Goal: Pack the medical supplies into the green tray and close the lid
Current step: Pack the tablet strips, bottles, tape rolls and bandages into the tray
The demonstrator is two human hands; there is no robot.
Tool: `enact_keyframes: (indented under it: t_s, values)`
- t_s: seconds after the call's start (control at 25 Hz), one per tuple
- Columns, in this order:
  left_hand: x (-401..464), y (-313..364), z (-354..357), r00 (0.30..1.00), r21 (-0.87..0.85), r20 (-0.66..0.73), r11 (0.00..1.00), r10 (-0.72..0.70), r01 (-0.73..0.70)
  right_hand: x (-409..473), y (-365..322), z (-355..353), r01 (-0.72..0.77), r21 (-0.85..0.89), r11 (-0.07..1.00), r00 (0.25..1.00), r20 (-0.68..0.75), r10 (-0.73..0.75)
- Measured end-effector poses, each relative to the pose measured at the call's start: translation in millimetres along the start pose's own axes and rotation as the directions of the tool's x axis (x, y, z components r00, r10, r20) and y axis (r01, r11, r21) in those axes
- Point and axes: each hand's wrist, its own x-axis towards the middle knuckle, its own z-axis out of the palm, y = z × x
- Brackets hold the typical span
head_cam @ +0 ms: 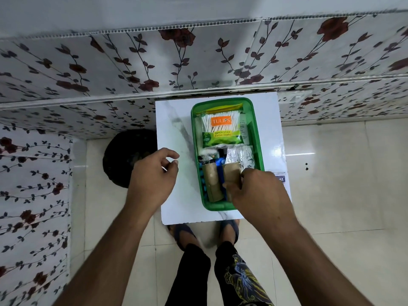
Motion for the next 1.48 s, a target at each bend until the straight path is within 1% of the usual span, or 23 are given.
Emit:
enact_keyframes:
  t_s: [0.08, 0.12, 0.16, 0.2, 0.28, 0.4, 0.48, 0.6, 0.76, 0.84, 0.92, 0.96, 1.04, 1.08, 1.12, 1.16, 1.2, 1.24, 1.28, 1.32, 1.36, 1.4, 1.48]
  values:
    - [-1.6, 13.9, -1.6, 0.997, -0.004, -0.016, 0.997, 0.081, -0.081, -2.8, 19.2, -15.3, -0.074, 0.152, 0.986, 0.982, -0.161, 0.098]
    - [-2.1, 25.7, -1.5, 0.990, -0.009, -0.013, 0.990, 0.141, -0.141, -3.8, 36.3, -23.1, -0.114, 0.251, 0.961, 0.955, -0.238, 0.176]
    - [-2.2, 40.9, 1.0, 0.979, -0.018, 0.002, 0.978, 0.206, -0.206, -5.6, 56.5, -28.9, -0.153, 0.330, 0.931, 0.925, -0.285, 0.253]
    - [-1.9, 58.0, 6.1, 0.964, -0.033, 0.031, 0.964, 0.265, -0.264, -7.7, 77.7, -30.6, -0.205, 0.369, 0.907, 0.902, -0.288, 0.321]
    - [1.4, 92.9, 24.3, 0.931, -0.056, 0.109, 0.938, 0.347, -0.343, -11.8, 115.9, -17.5, -0.332, 0.354, 0.875, 0.892, -0.183, 0.412]
    - [11.6, 138.0, 62.7, 0.875, -0.041, 0.193, 0.895, 0.443, -0.444, -10.3, 145.7, 20.0, -0.432, 0.259, 0.864, 0.894, -0.002, 0.448]
    - [15.5, 159.0, 86.3, 0.836, -0.026, 0.252, 0.867, 0.488, -0.498, -4.8, 153.5, 39.9, -0.446, 0.247, 0.860, 0.891, 0.033, 0.453]
    - [16.1, 173.6, 114.1, 0.787, 0.031, 0.330, 0.827, 0.521, -0.561, 2.8, 163.1, 52.5, -0.451, 0.321, 0.833, 0.887, 0.055, 0.459]
    - [16.9, 172.2, 127.7, 0.779, 0.066, 0.402, 0.834, 0.481, -0.548, 2.5, 168.1, 44.5, -0.461, 0.435, 0.773, 0.870, 0.051, 0.490]
    - [15.0, 170.7, 124.9, 0.790, 0.062, 0.379, 0.838, 0.482, -0.541, -1.9, 174.4, 26.8, -0.456, 0.533, 0.713, 0.857, 0.046, 0.513]
    - [10.1, 168.6, 116.4, 0.808, 0.057, 0.358, 0.853, 0.468, -0.519, -8.1, 178.9, -3.0, -0.382, 0.704, 0.599, 0.842, -0.001, 0.539]
    - [6.3, 167.8, 110.8, 0.810, 0.053, 0.385, 0.865, 0.443, -0.498, -10.5, 177.0, -19.3, -0.307, 0.798, 0.518, 0.847, -0.019, 0.531]
    - [-3.6, 166.7, 100.9, 0.786, -0.036, 0.512, 0.922, 0.348, -0.385, -11.9, 163.7, -47.7, -0.162, 0.903, 0.397, 0.899, -0.031, 0.437]
    - [-10.2, 166.8, 96.0, 0.765, -0.138, 0.567, 0.951, 0.305, -0.277, -11.3, 154.8, -58.1, -0.120, 0.918, 0.377, 0.937, -0.021, 0.349]
    - [-14.4, 163.5, 89.1, 0.769, -0.240, 0.575, 0.956, 0.279, -0.168, -8.9, 146.3, -64.3, -0.094, 0.925, 0.369, 0.967, -0.003, 0.254]
    - [-14.6, 157.3, 79.8, 0.813, -0.302, 0.524, 0.948, 0.254, -0.101, -5.3, 140.1, -66.7, -0.079, 0.927, 0.368, 0.981, 0.008, 0.192]
    - [-12.3, 149.8, 68.8, 0.874, -0.328, 0.436, 0.942, 0.216, -0.070, -1.7, 137.4, -65.2, -0.079, 0.929, 0.362, 0.980, 0.007, 0.197]
    - [-7.7, 140.9, 55.9, 0.929, -0.331, 0.331, 0.942, 0.167, -0.052, 2.3, 138.3, -58.4, -0.097, 0.919, 0.382, 0.965, -0.007, 0.262]
    - [-2.3, 131.5, 43.1, 0.967, -0.316, 0.232, 0.948, 0.109, -0.031, 6.7, 143.1, -47.2, -0.152, 0.875, 0.460, 0.933, -0.026, 0.358]
    - [2.7, 122.5, 32.9, 0.985, -0.296, 0.164, 0.955, 0.050, 0.001, 9.8, 150.1, -33.5, -0.254, 0.772, 0.582, 0.901, -0.031, 0.433]
    - [7.7, 114.6, 27.1, 0.992, -0.263, 0.125, 0.964, 0.008, 0.026, 10.9, 156.1, -18.9, -0.360, 0.636, 0.682, 0.885, 0.002, 0.466]
    - [13.3, 107.9, 24.2, 0.996, -0.204, 0.092, 0.979, -0.010, 0.029, 11.7, 159.7, -4.2, -0.423, 0.503, 0.754, 0.887, 0.059, 0.458]
    - [24.8, 100.3, 25.1, 1.000, -0.012, 0.016, 1.000, 0.020, -0.020, 12.3, 161.2, 20.6, -0.454, 0.331, 0.827, 0.891, 0.161, 0.425]
